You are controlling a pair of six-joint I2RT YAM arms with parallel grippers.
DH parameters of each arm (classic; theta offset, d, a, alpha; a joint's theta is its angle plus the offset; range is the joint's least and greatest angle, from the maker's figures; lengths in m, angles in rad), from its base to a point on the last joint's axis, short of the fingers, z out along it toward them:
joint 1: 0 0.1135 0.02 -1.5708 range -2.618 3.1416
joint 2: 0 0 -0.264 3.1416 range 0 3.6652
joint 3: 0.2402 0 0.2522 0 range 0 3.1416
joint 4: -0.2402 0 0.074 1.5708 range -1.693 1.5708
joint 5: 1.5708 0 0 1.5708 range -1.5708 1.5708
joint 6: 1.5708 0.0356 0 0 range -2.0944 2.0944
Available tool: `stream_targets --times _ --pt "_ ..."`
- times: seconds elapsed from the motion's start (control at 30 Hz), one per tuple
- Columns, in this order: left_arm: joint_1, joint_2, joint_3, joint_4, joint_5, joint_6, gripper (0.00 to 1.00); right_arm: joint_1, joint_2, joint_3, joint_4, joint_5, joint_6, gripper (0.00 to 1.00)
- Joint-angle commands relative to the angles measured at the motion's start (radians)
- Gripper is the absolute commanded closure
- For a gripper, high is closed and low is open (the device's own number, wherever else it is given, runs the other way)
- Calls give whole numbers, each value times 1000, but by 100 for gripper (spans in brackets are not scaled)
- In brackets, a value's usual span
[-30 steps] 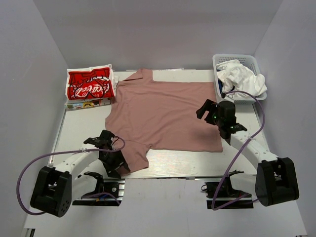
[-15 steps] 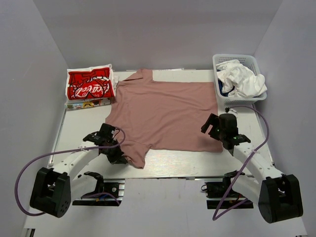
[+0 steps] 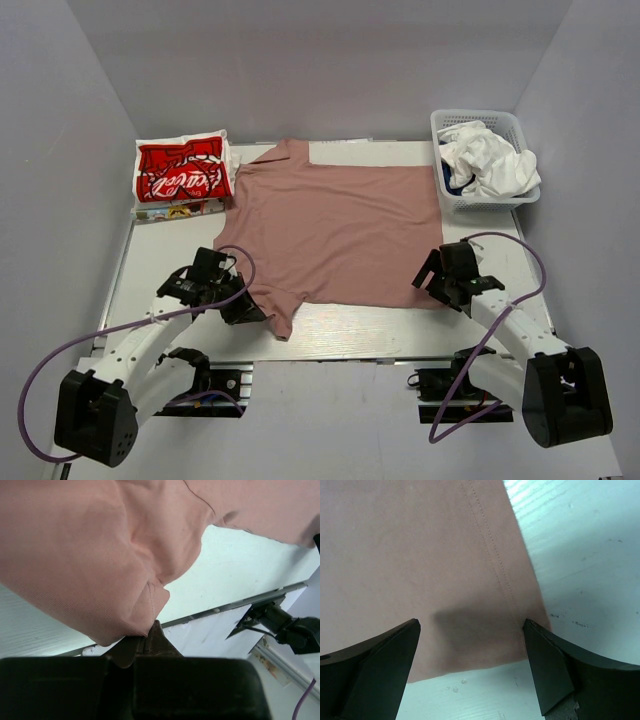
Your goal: Fold and stack the t-shirts
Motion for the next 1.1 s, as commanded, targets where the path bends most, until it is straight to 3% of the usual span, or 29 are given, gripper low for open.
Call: stream_targets --times 0.0,0.53,0.73,0.8,0.9,0.97,1.0,1.07 --pt "-3 -20 1 -4 49 33 100 -8 -15 -16 -94 44 34 10" --pt "-3 -48 29 -64 19 51 100 -17 -163 12 -275 84 41 10" --pt "-3 -57 61 -64 30 64 100 -19 -126 -27 -160 81 64 10" --pt "-3 -57 72 -73 30 74 100 -17 -97 -33 -94 41 67 16" --pt "-3 -66 81 -64 52 84 100 -17 -48 -51 -43 15 51 33" --pt "-3 -66 104 -53 66 84 100 -17 -38 -34 -49 26 40 55" --pt "-3 -66 104 -40 82 84 100 -19 -48 -28 -48 30 31 71" --pt "-3 -66 128 -27 82 93 100 -16 -72 -28 -46 46 25 81"
